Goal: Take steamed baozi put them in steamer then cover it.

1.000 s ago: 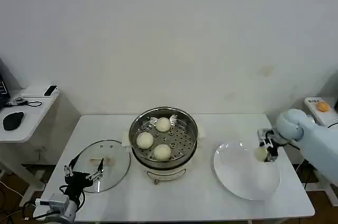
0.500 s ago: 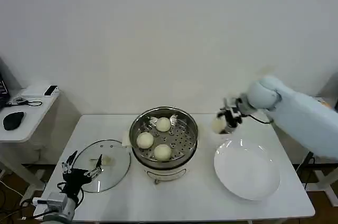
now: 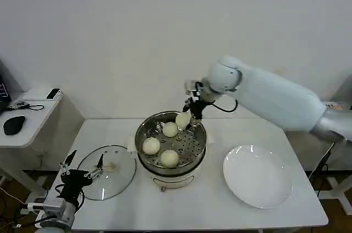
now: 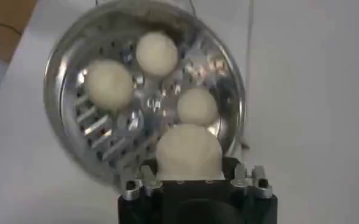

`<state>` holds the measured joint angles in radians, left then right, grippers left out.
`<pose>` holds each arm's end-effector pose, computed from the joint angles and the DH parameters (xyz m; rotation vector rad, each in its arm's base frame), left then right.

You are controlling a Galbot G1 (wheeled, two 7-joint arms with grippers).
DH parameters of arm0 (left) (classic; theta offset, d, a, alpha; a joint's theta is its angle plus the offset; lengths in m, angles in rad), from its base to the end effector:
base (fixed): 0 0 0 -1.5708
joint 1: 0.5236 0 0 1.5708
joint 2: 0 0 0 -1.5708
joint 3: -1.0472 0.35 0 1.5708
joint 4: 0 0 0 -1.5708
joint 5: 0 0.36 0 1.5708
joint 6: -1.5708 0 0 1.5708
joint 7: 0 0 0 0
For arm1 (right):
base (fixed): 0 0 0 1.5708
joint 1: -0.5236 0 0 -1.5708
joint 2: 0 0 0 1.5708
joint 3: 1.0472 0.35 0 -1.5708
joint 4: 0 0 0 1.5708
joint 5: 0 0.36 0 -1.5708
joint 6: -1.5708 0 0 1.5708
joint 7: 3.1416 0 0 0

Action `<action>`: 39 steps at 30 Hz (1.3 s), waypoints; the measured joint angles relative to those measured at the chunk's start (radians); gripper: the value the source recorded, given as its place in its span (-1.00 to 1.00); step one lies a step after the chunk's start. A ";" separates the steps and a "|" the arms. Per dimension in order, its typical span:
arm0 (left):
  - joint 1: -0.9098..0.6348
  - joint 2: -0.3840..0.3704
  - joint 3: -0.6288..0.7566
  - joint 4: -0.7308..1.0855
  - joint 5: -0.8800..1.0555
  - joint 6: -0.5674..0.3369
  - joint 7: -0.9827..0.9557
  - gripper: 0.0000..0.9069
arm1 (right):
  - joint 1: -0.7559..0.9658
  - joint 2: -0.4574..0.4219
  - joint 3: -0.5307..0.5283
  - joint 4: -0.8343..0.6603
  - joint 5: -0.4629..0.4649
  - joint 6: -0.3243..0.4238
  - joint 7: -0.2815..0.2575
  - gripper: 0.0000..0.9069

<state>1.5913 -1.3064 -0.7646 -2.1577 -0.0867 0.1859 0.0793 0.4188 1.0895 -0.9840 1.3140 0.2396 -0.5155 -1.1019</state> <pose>0.1835 0.1084 -0.2591 0.0051 -2.9995 -0.3818 0.5514 0.1037 -0.0359 1.5096 -1.5152 1.4113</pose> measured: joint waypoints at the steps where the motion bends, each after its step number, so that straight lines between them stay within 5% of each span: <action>1: -0.001 -0.003 0.000 -0.003 0.000 0.000 0.000 1.00 | 0.003 0.010 -0.013 -0.008 0.005 -0.003 0.000 0.53; 27: -0.037 -0.009 0.001 0.005 -0.032 0.012 0.009 1.00 | 0.026 0.088 -0.203 -0.079 -0.005 -0.009 -0.035 0.53; 29: -0.039 -0.009 0.001 0.010 -0.036 0.014 0.009 1.00 | 0.023 0.088 -0.206 -0.083 -0.008 -0.008 -0.035 1.00; 39: -0.045 -0.008 0.001 0.016 -0.042 0.018 0.011 1.00 | 0.029 0.081 -0.211 -0.087 0.002 -0.009 -0.033 1.00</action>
<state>1.5463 -1.3139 -0.7633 -2.1422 -0.1289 0.2036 0.0902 0.4479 1.1700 -1.1950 1.2272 0.2416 -0.5249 -1.1349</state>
